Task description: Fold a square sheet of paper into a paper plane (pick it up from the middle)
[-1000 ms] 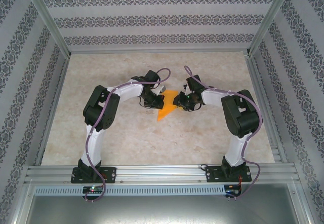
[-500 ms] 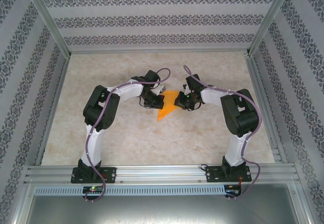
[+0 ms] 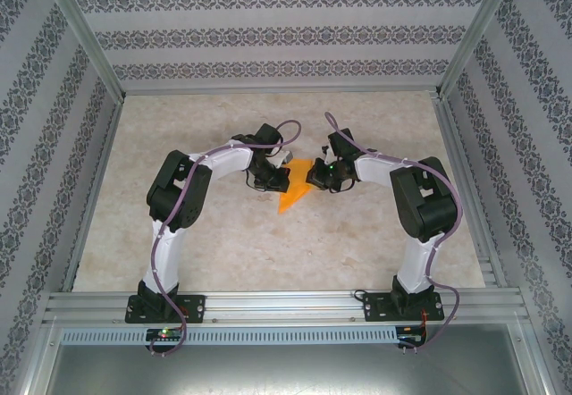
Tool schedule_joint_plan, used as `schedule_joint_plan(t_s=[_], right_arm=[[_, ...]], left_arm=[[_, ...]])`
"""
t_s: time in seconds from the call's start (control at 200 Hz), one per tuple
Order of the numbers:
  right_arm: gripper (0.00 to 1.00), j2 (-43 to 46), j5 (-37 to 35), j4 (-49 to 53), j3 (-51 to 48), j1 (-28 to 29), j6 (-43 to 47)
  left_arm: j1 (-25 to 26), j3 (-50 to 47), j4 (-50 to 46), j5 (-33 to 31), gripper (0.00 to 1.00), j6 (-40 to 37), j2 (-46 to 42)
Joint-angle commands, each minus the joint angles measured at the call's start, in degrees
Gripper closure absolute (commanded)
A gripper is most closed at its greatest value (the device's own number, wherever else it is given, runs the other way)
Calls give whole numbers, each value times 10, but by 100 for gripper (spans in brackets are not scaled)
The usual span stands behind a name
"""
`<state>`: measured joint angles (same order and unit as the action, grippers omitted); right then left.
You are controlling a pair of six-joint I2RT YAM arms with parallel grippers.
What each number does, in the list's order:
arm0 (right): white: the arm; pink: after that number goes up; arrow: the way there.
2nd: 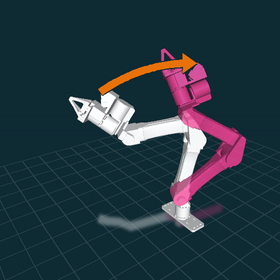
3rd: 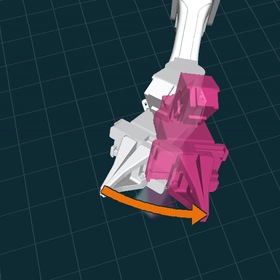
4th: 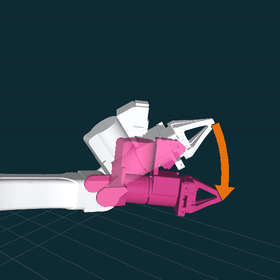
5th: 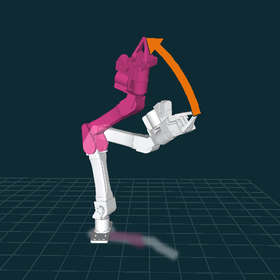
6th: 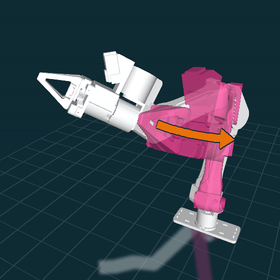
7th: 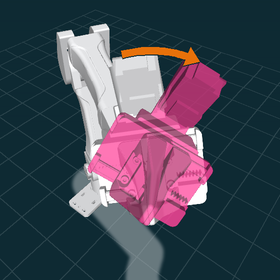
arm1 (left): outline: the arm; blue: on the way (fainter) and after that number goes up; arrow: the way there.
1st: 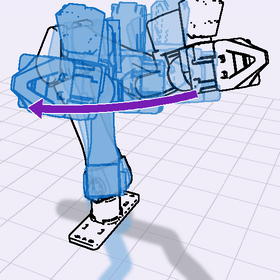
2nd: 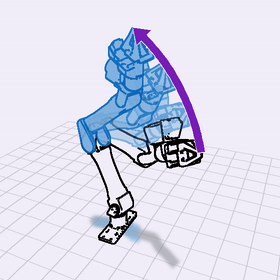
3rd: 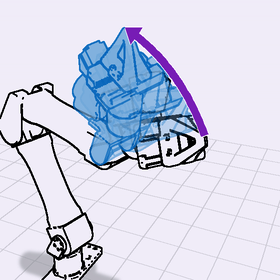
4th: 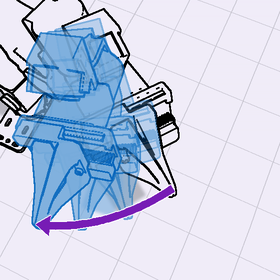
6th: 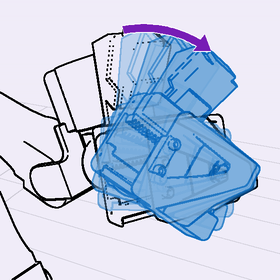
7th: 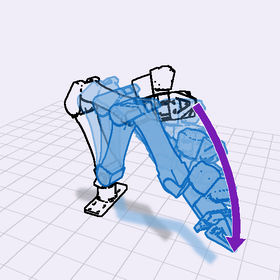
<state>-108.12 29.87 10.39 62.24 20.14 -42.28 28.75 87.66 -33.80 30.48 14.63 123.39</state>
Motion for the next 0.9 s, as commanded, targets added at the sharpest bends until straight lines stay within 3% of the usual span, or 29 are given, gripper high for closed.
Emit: schedule_joint_plan(t_s=[0.0,0.48,0.894], right_arm=[[100,25,35,-43,-3,3,-25],[100,-5,89,-144,-15,1,-87],[100,-45,92,-167,-4,1,-95]], left_arm=[[-5,-11,-17,-38,100,-16,44],[-6,-21,-10,-33,100,-15,42],[-7,-29,1,-21,100,-11,25]])
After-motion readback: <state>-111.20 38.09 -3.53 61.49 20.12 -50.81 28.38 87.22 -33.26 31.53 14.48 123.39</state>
